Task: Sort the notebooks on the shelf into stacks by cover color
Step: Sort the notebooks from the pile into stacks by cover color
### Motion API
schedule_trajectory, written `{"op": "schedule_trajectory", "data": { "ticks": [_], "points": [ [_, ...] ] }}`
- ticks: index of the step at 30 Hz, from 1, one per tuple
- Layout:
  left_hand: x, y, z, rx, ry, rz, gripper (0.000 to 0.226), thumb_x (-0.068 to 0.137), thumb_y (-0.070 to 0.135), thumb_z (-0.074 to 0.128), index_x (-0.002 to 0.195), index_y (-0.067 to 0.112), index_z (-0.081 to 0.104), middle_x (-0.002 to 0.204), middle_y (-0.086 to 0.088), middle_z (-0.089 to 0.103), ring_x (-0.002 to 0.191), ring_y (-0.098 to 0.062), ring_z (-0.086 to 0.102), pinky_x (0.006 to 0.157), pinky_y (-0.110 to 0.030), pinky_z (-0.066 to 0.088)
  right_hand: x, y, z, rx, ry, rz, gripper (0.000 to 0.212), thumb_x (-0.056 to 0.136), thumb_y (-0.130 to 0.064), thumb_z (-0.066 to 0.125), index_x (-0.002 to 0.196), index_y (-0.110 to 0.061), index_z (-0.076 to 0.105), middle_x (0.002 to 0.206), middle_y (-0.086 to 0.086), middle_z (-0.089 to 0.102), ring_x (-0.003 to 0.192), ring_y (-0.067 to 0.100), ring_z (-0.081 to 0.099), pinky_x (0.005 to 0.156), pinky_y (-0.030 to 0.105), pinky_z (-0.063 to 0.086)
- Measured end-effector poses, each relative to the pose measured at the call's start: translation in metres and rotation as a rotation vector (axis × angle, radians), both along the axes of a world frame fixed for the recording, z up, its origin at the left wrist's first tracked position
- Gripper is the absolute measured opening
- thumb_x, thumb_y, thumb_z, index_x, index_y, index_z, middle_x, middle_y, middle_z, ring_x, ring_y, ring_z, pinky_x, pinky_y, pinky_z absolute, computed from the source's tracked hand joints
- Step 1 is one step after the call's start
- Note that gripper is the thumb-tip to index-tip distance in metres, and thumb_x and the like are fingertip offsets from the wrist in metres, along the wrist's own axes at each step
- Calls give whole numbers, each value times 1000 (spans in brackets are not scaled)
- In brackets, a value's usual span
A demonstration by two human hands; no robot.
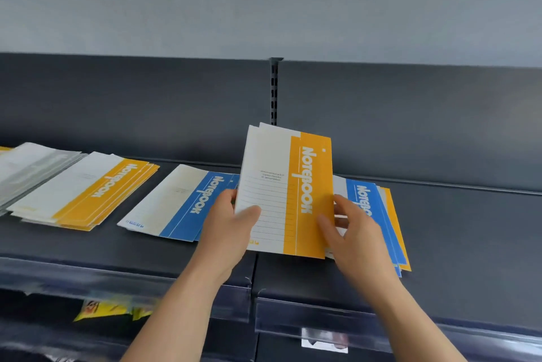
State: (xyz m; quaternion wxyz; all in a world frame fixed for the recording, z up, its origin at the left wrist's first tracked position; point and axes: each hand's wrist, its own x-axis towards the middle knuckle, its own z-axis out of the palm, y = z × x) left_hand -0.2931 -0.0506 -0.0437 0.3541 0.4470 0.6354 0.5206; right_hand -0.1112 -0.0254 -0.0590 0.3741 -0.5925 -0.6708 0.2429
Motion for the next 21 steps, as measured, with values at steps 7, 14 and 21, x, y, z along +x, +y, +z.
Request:
{"op": "schedule_trajectory", "data": {
  "ticks": [7, 14, 21],
  "points": [
    [-81, -30, 8, 71, 118, 104, 16, 95, 20, 51, 110, 24, 50, 104, 17, 63, 89, 0, 61, 49, -5, 45, -87, -2, 8, 86, 83, 134, 46, 90, -30, 60, 133, -27, 45, 113, -8, 58, 88, 6, 59, 72, 21, 51],
    [-203, -72, 16, 30, 189, 155, 28, 94, 10, 46, 116, 25, 50, 109, 18, 61, 95, 2, 58, 54, -4, 44, -216, -21, 17, 71, 119, 271, 34, 91, -24, 59, 124, -29, 52, 110, -10, 58, 88, 5, 58, 70, 19, 49],
    [-332, -112, 26, -2, 250, 183, 34, 92, 5, 45, 111, 31, 56, 111, 14, 65, 100, -3, 60, 70, -13, 46, -347, -50, 19, 69, 73, 302, 46, 90, -30, 59, 134, -24, 45, 116, -5, 58, 92, 11, 58, 79, 30, 54]
  ]
}}
